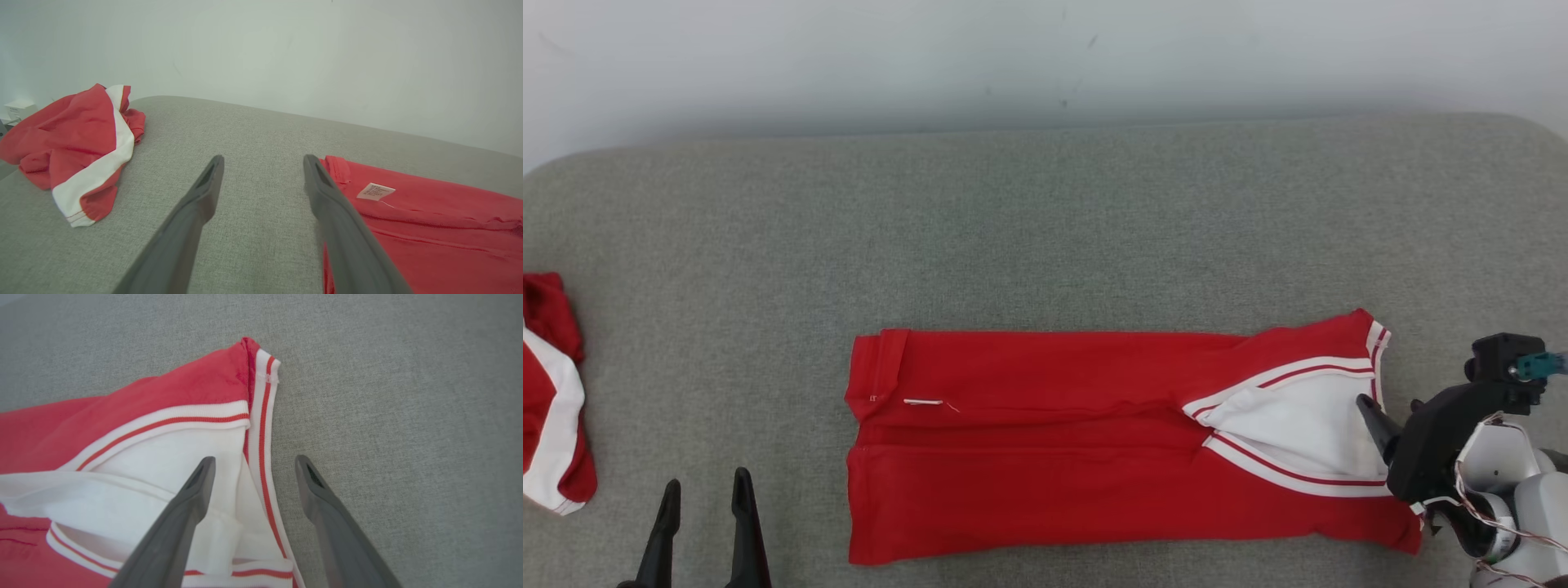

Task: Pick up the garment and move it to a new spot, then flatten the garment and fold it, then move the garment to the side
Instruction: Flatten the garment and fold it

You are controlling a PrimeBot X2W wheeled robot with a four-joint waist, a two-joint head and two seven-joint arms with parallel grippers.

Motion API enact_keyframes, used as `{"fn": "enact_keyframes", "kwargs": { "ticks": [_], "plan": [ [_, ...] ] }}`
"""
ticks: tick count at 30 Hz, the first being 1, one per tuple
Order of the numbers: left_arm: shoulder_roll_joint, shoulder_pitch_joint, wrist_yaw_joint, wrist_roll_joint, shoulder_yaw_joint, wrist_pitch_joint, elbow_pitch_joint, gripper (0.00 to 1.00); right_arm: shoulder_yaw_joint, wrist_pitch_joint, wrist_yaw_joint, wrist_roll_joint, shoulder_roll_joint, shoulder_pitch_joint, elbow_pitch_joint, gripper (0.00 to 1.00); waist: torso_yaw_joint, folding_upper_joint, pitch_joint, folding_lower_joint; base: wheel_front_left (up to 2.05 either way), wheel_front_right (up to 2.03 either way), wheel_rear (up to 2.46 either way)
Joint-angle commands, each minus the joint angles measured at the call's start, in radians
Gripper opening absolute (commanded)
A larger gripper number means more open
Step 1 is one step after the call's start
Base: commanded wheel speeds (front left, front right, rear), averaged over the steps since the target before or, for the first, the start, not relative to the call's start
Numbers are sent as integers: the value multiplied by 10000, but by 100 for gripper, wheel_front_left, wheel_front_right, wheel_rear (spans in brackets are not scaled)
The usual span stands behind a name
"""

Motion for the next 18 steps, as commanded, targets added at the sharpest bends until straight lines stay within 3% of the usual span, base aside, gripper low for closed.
{"fn": "enact_keyframes", "kwargs": {
  "ticks": [1, 12, 13, 14, 18],
  "plan": [
    [-26, -159, -10, 120, 41, -27, -30, 100, 58, -85, -20, -93, 57, -110, 156, 100, 185, -1, 249, -1, 0, 0, 0],
    [121, -308, -20, -110, -179, -28, 103, 100, 169, -380, -20, -292, 302, -376, 1775, 100, 433, -1, 455, -1, 0, 0, 0],
    [119, -306, -18, -112, -178, -28, 112, 100, 271, -286, -17, -228, 353, -360, 1869, 91, 430, -1, 454, -1, 0, 0, 0],
    [120, -305, -19, -106, -171, -29, 118, 100, 440, -252, -2, -141, 385, -363, 1898, 0, 419, -1, 452, -1, 0, 0, 0],
    [113, -268, -19, -61, -48, -30, 93, 100, 512, -506, -17, -93, 117, -399, 1971, 0, 293, -1, 426, -1, 0, 0, 0]
  ]
}}
